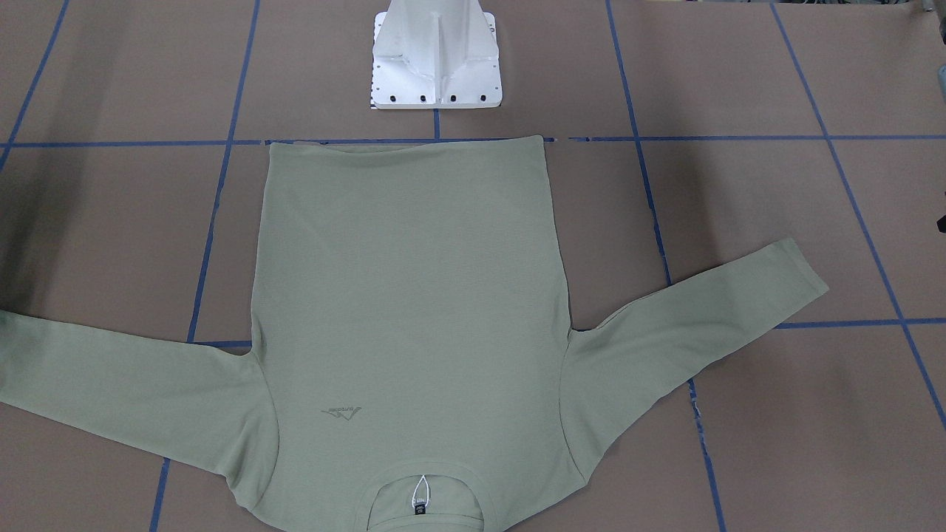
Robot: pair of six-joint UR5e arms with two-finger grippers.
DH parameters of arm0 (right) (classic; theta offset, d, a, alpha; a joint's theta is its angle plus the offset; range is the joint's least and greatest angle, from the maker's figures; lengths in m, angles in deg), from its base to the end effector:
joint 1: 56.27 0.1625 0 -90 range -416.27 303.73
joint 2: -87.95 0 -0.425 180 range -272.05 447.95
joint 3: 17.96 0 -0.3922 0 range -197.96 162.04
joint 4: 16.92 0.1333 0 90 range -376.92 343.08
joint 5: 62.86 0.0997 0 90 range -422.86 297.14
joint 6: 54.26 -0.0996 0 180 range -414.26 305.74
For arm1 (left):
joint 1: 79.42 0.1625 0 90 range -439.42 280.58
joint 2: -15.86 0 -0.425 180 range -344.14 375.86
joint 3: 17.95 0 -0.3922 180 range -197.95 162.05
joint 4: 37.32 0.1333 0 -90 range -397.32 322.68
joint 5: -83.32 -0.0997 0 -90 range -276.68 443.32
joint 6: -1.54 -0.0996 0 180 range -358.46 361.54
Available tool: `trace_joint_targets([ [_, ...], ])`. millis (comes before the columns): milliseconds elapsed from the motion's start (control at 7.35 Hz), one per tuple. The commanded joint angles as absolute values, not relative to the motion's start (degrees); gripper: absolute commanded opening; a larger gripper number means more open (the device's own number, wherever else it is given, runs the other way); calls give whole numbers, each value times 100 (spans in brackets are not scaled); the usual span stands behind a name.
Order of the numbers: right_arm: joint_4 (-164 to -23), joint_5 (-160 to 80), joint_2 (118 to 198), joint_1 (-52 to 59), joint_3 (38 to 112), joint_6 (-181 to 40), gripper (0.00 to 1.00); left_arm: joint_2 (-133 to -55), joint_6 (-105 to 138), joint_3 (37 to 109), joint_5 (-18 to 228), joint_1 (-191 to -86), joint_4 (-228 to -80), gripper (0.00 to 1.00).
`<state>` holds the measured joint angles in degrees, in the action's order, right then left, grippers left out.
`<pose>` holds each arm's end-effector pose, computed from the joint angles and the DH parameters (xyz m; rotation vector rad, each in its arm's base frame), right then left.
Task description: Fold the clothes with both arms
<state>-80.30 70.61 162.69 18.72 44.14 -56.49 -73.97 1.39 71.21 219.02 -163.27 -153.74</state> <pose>-0.0951 -0.6048 0.7044 0.1168 -0.7840 -0.3038 -0.0069 -0.5145 0.6145 0.3788 0.8068 0.2794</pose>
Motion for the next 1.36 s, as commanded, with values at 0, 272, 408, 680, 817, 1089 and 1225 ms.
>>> trace_joint_targets([
  [0,-7532,6776,16318,1852,4226,-5672,100,-7397,145,7144,21911,-16336,-15378,100],
  [272,-7091,6758,16415,1835,4295,-6231,100,-7397,145,7144,21911,-16327,-15378,100],
  [408,-6845,6740,16432,1835,4234,-6392,100,-7397,136,7135,21911,-16327,-15378,100],
  [680,-6851,6713,16450,1739,4216,-6594,100,-7405,145,7144,21911,-16327,-15378,100],
  [817,-6869,6705,16450,1581,4216,-6700,100,-7414,145,7135,21911,-16336,-15378,100],
  [1089,-6878,6705,16502,1545,4216,-6701,100,-7432,162,7144,21911,-16336,-15378,100],
  [1225,-6878,6713,16503,1545,4233,-6701,100,-7432,162,7161,21911,-16327,-15378,100],
])
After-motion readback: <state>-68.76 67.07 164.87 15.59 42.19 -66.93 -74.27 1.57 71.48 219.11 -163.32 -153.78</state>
